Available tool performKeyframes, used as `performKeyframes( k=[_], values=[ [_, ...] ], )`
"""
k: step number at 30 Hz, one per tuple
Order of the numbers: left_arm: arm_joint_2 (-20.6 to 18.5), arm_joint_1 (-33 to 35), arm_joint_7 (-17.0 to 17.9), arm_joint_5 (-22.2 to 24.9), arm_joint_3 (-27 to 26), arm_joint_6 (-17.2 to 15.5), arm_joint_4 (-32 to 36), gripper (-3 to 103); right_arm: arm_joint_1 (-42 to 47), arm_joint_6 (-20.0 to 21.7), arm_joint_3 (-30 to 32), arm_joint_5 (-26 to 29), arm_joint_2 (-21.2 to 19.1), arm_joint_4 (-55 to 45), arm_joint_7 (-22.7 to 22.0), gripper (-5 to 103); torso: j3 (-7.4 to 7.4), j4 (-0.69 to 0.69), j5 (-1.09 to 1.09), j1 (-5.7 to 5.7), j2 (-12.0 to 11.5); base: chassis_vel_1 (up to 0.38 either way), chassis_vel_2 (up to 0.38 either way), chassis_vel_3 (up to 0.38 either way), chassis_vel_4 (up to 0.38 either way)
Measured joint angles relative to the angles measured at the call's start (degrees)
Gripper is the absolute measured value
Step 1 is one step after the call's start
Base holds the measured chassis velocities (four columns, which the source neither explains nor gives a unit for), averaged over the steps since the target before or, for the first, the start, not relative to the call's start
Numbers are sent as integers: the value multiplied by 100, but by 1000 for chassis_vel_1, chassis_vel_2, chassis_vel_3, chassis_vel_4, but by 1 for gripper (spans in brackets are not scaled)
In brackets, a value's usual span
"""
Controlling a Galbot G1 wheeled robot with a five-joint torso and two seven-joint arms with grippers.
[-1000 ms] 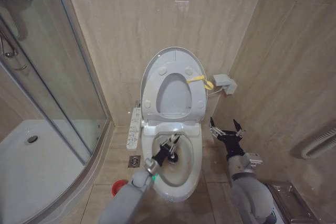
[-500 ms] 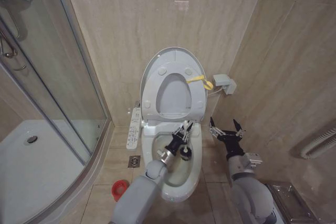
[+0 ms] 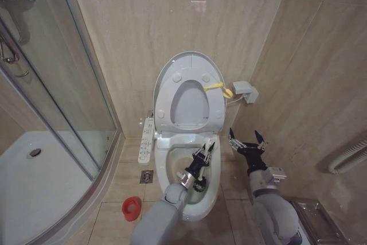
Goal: Open the toilet lid, clean the toilet bowl with a toilet brush, close the toilet lid, and flush.
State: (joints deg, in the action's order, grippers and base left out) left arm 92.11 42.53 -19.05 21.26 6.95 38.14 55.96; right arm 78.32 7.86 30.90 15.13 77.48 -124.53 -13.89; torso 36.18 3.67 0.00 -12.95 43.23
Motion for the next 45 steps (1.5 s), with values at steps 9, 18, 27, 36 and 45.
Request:
performKeyframes(
  k=[9,18,27,36,45],
  values=[
    [9,-32,59,30,45,-95,223,19,0,0,0,0,0,0,0,100,0,1,0,0,0,0,0,0,0],
    [-25,230,129,10,126,-135,212,19,0,0,0,0,0,0,0,100,0,-1,0,0,0,0,0,0,0],
    [-80,292,303,129,246,-263,503,19,0,0,0,0,0,0,0,100,0,0,0,0,0,0,0,0,0],
    [-209,392,300,51,408,-249,568,20,0,0,0,0,0,0,0,100,0,0,0,0,0,0,0,0,0],
    [-320,513,358,64,523,-285,720,20,0,0,0,0,0,0,0,100,0,-2,0,0,0,0,0,0,0]
  ],
)
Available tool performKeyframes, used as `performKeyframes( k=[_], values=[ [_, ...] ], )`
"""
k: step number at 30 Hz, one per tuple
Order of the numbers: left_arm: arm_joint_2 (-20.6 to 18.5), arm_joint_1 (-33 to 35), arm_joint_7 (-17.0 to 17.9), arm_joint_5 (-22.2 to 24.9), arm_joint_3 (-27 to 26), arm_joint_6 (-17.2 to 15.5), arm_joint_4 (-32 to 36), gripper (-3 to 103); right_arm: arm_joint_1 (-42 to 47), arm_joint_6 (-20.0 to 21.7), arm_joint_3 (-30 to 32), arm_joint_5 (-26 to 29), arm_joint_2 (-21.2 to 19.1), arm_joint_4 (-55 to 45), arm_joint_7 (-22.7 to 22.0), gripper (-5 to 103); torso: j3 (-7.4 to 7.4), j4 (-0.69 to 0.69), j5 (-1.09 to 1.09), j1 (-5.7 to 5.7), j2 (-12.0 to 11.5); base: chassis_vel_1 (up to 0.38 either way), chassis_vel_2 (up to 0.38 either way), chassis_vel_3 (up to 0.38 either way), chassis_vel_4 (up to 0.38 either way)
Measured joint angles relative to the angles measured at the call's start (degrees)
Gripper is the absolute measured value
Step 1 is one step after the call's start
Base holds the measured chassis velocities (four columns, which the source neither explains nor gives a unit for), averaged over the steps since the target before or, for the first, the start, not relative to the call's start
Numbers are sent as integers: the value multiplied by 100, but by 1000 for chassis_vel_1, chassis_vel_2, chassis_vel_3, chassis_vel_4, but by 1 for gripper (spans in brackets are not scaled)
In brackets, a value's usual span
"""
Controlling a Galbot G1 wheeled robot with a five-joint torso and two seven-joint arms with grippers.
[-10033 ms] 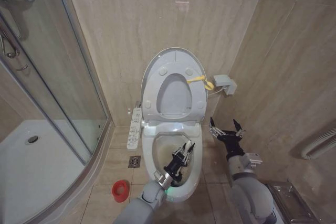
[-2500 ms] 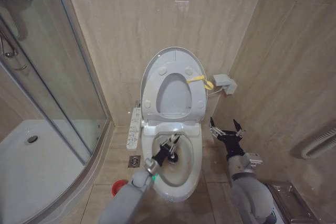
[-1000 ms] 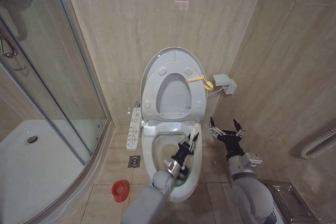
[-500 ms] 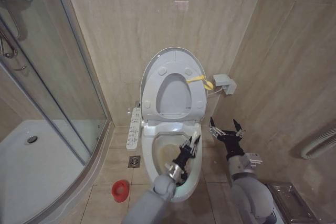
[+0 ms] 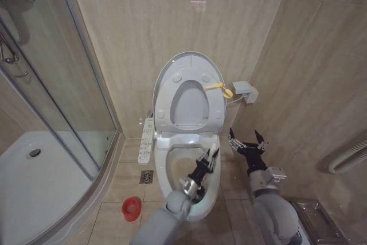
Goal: Open the toilet lid, clean the toilet bowl with a toilet brush, close the toilet lid, and flush.
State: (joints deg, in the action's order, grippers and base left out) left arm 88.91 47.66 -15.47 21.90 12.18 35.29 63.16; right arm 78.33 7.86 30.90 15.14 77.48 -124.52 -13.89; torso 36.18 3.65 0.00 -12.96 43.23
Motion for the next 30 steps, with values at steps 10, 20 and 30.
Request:
performKeyframes(
  k=[10,20,30],
  values=[
    [-182,-50,48,-26,148,4,240,20,0,0,0,0,0,0,0,100,0,3,0,0,0,0,0,0,0],
    [-255,226,-38,-150,306,109,220,20,0,0,0,0,0,0,0,100,0,0,0,0,0,0,0,0,0],
    [-258,-155,35,-5,110,8,259,20,0,0,0,0,0,0,0,100,1,3,0,0,0,0,0,0,0]
  ],
)
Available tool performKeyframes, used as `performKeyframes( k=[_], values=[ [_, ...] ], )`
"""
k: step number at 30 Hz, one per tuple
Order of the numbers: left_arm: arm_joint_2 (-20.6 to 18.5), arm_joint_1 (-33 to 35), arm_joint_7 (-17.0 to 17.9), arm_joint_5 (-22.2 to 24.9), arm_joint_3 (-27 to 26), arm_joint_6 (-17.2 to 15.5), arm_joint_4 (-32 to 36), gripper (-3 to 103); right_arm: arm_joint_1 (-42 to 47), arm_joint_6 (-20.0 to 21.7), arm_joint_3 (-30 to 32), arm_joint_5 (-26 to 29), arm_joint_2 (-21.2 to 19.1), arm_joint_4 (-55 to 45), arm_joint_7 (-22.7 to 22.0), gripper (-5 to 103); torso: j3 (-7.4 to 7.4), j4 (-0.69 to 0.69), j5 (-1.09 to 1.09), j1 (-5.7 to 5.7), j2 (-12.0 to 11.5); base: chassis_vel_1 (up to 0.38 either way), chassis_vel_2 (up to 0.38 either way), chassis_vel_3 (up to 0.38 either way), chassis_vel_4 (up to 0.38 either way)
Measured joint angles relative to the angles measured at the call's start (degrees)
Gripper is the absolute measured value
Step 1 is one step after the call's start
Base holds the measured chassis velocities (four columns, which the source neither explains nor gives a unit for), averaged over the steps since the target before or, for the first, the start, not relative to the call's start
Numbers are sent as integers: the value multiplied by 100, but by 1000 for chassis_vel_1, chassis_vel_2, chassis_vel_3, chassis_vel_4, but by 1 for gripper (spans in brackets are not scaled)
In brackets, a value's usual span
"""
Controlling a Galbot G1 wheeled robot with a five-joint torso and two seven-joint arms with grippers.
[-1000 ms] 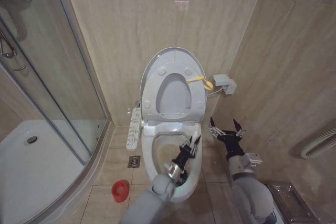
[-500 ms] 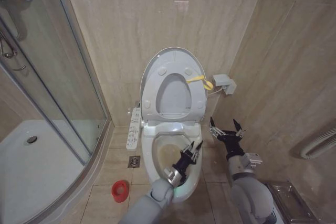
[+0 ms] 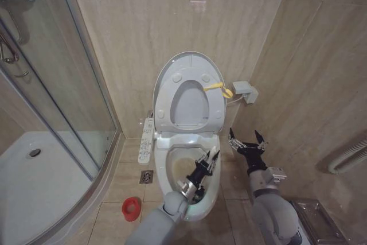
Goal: Open the toilet lid, clean the toilet bowl with a toilet brush, close the toilet lid, and flush.
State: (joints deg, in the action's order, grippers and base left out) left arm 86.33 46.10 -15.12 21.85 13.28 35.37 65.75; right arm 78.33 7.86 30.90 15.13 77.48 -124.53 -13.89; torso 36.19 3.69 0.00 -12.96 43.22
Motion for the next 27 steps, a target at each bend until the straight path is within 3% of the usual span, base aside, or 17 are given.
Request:
performKeyframes(
  k=[6,16,27],
  values=[
    [53,221,-202,-194,-85,228,-336,20,0,0,0,0,0,0,0,100,-1,-2,-1,1,0,0,0,0,0],
    [-114,-31,-165,-85,-195,103,-132,20,0,0,0,0,0,0,0,100,0,0,0,0,0,0,0,0,0],
    [-898,112,-334,-94,-445,232,-222,19,0,0,0,0,0,0,0,100,0,-3,0,0,0,0,0,0,0]
  ],
)
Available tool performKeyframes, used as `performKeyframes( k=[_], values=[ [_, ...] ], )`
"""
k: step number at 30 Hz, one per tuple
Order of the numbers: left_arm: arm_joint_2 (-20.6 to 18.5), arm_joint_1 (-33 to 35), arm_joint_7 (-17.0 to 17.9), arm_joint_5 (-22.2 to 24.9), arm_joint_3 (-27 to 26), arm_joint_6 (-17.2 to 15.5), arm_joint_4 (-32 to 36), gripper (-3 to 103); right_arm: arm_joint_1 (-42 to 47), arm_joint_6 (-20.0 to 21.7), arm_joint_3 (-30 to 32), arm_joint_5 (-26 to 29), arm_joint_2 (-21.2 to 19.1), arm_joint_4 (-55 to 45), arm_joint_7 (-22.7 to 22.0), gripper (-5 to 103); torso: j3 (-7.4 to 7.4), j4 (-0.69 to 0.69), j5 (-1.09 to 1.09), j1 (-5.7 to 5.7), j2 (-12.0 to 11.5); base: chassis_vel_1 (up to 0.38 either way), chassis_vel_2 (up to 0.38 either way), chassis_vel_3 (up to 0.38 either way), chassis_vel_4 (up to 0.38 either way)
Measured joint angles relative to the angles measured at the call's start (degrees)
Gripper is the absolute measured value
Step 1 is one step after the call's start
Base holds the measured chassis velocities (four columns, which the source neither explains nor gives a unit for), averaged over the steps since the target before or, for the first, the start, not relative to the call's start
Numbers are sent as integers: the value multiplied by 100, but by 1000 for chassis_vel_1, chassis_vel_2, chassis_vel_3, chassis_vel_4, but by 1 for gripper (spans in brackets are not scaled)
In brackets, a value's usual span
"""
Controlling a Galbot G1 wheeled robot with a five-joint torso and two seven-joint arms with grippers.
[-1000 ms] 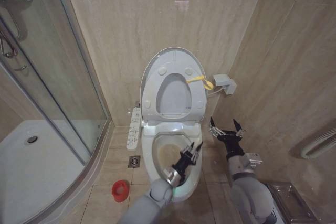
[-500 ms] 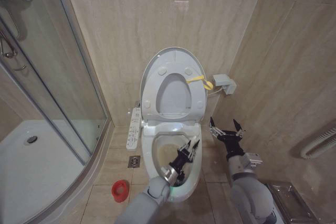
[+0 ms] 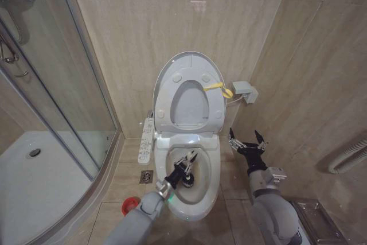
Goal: Open the toilet lid, clean the toilet bowl with a toilet brush, close the toilet lid, and flush.
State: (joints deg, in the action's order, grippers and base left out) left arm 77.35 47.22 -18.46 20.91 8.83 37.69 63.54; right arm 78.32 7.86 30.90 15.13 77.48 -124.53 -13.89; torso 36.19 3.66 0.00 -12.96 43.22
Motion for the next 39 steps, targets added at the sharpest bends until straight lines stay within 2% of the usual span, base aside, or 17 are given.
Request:
performKeyframes(
  k=[14,26,32,35,39],
  values=[
    [-692,651,46,15,-164,-127,901,19,0,0,0,0,0,0,0,100,-1,1,0,0,0,0,0,0,0],
    [-1020,1266,-36,12,-390,-225,1509,19,0,0,0,0,0,0,0,100,-1,-1,0,0,0,0,0,0,0],
    [-931,1255,-44,8,-350,-266,1621,19,0,0,0,0,0,0,0,100,-1,-1,0,1,0,0,0,0,0],
    [-671,889,16,-2,-357,-259,1412,19,0,0,0,0,0,0,0,100,0,3,1,0,0,0,0,0,0],
    [-523,678,30,10,-373,-255,1276,19,0,0,0,0,0,0,0,100,0,2,1,0,0,0,0,0,0]
  ],
)
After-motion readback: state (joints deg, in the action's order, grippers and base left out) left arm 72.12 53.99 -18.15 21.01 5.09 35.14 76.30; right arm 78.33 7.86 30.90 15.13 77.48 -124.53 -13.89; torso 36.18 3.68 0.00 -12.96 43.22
